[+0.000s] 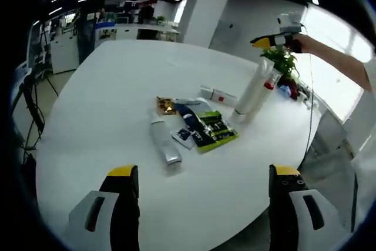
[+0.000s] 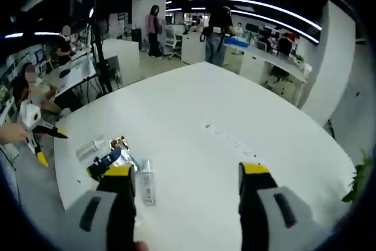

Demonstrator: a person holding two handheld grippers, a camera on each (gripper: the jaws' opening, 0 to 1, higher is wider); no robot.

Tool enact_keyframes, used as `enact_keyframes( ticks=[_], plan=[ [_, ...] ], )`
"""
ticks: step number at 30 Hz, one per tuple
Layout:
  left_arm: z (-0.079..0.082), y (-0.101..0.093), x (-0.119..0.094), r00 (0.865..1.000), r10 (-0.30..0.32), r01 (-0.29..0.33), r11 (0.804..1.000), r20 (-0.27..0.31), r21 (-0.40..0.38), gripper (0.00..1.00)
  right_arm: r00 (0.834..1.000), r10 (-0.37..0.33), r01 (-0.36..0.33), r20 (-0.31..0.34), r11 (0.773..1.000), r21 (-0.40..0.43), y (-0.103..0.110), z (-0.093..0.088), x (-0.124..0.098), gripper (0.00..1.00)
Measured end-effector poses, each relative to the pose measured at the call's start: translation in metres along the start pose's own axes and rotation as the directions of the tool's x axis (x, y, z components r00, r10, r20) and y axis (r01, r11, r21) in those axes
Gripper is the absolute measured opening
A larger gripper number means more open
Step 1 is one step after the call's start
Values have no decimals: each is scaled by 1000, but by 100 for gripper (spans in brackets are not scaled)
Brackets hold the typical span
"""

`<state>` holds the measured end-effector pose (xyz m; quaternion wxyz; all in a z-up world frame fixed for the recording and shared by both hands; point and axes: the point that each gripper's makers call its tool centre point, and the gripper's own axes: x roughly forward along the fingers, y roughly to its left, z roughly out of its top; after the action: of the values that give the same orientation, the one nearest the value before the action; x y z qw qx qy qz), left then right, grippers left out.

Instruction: Arrange the skincare products in the storage area until every visible bottle or jar stands upright without overlapping.

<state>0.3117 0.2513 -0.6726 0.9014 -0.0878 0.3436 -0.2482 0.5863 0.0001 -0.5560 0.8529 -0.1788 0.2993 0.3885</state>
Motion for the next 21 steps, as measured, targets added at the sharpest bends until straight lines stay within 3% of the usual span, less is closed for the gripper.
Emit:
enact_keyframes(
  ticks=[3,6,11,13,16,17,21],
  plan=[
    [1,1,2,1000,0,0,1000,0,-5,90,995,69,-69,-68,998,11,8,-12,20,65],
    [2,2,3,1000,1,-1,1000,0,-6,90,978,134,-136,-161,991,-2,21,-33,42,59],
    [5,5,5,1000,8,-8,1000,0,-4,90,928,161,-200,-336,976,-84,36,-74,72,56],
    [4,6,5,1000,9,-9,1000,-2,-5,90,916,179,-220,-360,972,-77,44,-84,81,54],
    [1,7,7,1000,13,-13,1000,-9,-7,90,894,215,-262,-394,962,-70,59,-98,89,43],
    [-1,7,7,1000,15,-15,1000,-12,-11,90,877,260,-307,-405,950,-56,71,-103,91,41],
    [-6,8,7,1000,22,-22,999,-20,-24,89,860,275,-338,-429,938,-77,86,-115,98,47]
  ],
)
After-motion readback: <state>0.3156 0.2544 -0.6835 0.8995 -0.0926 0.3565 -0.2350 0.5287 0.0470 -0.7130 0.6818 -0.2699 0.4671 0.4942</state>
